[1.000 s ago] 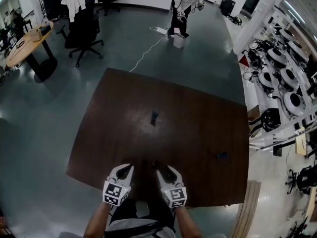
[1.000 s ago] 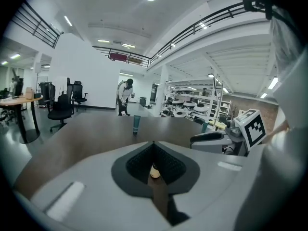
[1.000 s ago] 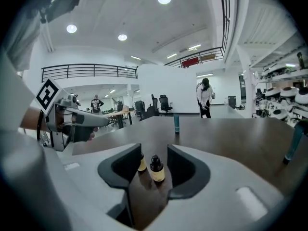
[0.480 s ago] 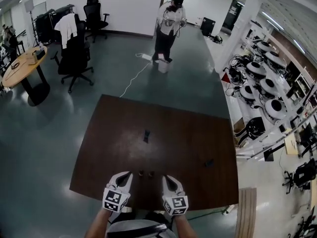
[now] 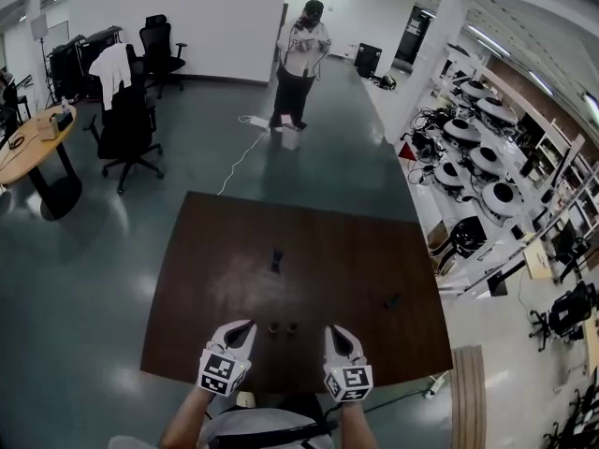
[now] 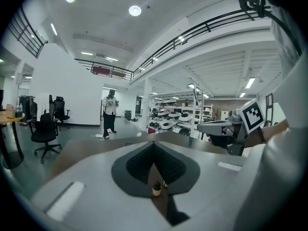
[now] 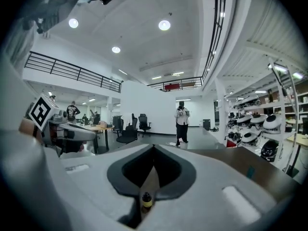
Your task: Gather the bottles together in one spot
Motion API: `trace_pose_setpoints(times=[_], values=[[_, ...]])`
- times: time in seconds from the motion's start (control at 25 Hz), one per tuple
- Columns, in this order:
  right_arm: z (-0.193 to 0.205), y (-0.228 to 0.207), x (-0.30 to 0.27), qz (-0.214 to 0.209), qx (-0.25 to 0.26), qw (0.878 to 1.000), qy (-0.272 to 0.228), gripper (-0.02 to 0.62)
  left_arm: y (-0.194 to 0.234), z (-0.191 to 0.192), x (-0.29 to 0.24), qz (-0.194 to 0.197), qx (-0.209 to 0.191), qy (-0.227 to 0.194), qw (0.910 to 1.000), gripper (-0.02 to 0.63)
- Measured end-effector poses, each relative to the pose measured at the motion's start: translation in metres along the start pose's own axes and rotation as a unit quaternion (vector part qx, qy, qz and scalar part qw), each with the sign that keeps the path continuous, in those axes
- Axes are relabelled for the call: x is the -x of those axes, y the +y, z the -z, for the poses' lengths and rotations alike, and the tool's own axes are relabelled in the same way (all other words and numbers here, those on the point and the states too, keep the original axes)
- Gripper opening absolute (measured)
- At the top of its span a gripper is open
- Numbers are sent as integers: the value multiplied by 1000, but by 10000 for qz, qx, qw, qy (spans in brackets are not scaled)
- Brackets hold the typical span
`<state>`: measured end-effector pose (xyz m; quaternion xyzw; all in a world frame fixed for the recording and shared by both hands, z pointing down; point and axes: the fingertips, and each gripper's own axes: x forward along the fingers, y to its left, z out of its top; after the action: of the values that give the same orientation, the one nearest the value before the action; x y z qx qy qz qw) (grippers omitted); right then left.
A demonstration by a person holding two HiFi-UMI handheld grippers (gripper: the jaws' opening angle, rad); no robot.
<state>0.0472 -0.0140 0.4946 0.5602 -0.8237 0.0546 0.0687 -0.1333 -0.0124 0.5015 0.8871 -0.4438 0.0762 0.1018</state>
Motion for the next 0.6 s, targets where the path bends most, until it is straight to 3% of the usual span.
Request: trace_pose_setpoints(times=[0.32, 0.6], values=[[-4, -17, -15, -164, 267, 9995, 54, 2, 12, 2, -21, -69, 54, 36, 10000, -2], [-8, -42, -65, -369, 419, 9984, 22, 2, 32, 4, -54, -297, 193, 56, 9994, -1]])
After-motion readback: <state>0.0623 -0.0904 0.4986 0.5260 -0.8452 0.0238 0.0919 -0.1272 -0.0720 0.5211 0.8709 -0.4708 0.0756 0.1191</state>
